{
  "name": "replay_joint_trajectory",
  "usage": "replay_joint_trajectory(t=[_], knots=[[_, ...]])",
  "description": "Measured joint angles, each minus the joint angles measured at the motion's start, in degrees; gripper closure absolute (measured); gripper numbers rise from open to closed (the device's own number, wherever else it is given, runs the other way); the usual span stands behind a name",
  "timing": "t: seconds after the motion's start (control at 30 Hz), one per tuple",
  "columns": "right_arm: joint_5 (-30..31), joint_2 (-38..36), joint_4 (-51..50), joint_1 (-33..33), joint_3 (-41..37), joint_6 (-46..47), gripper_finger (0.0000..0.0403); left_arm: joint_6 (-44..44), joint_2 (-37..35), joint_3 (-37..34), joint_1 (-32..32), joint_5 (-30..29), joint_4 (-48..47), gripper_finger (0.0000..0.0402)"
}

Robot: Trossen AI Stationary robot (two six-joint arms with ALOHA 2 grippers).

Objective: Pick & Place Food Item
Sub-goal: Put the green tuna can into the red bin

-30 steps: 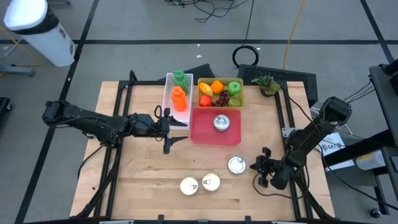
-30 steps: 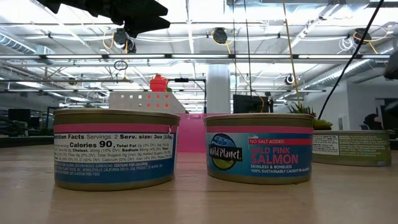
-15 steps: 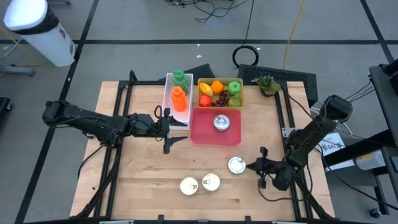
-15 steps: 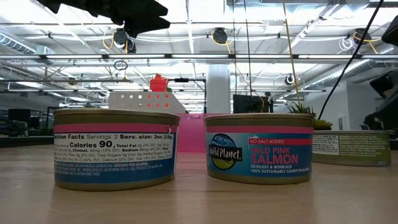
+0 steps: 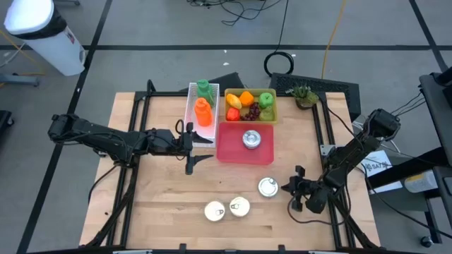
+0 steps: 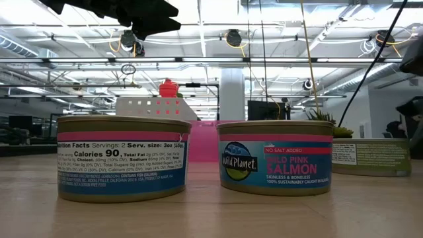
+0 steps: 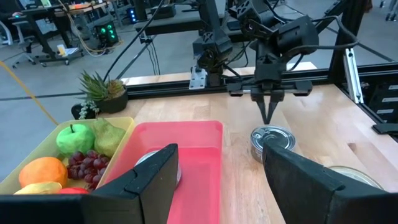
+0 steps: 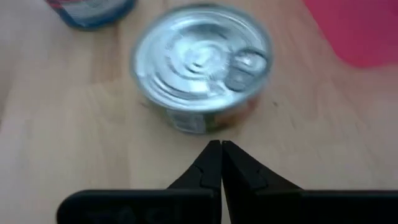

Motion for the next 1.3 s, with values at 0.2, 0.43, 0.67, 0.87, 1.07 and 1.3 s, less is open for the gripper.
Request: replay_joint_trajectory(t=[0.2,0.43,0.67,0.87,1.07,1.3], knots=[[3.24,-0.59,1.2,0.51,-0.02,-1.11,0.0403,0.0,0.0,0.0,0.0,0.0,0.0,0.0158],[5.11,-1.37,8.7,0.65,-0.02,-9.27,0.0403,0.0,0.0,0.0,0.0,0.0,0.0,0.0158],[3.8,1.19,9.21,-1.18,-0.02,-9.36,0.0403,0.0,0.0,0.0,0.01,0.0,0.0,0.0158],[2.13,1.29,7.79,-1.14,0.09,-7.79,0.0403,0.0,0.0,0.0,0.0,0.0,0.0,0.0158],[-0.85,1.12,0.83,-1.01,0.26,0.0,0.0403,0.0,0.0,0.0,0.0,0.0,0.0,0.0158],[-5.04,1.47,-3.22,-1.07,-0.07,3.74,0.0403,0.0,0.0,0.0,0.01,0.0,0.0,0.0158]])
